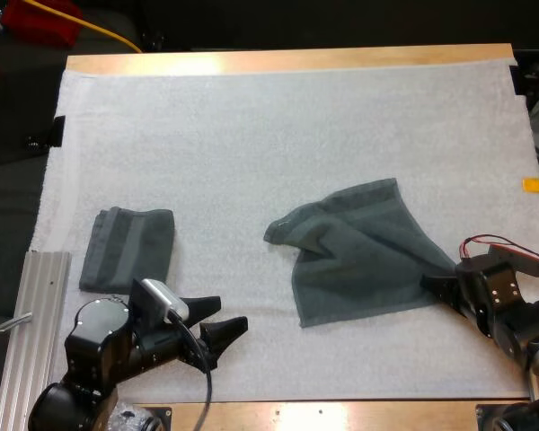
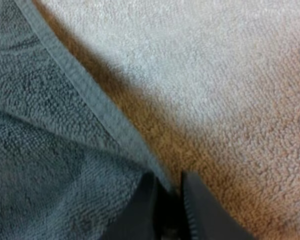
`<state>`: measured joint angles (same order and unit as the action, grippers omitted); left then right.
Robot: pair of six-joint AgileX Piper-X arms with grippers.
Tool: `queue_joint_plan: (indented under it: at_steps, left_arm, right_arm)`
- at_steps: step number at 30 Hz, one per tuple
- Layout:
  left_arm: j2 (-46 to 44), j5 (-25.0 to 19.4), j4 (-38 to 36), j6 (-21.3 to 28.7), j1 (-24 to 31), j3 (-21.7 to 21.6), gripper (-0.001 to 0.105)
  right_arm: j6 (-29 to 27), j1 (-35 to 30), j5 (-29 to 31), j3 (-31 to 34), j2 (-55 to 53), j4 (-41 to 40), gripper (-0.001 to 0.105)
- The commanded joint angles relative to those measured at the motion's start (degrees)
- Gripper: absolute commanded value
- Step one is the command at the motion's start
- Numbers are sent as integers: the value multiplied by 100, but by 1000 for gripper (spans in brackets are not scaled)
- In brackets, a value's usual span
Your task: Pick towel from pile, fold and stack
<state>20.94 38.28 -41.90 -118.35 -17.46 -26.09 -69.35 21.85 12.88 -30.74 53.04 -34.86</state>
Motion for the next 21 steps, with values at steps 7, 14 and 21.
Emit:
queue_joint_plan:
  at_steps: [7,14,21]
  left_arm:
    - [194,-1228,63,283,-1211,-13,66]
    - [1150,-2215,83,494,-2613,-212,66]
    - [2469,-3163,243,1039,-3738,-780,66]
  right_arm:
    - [-60,-22,-71,19,-23,-48,2]
    - [-60,-22,-131,19,-23,-48,2]
    - [-60,-22,-177,19,-23,-48,2]
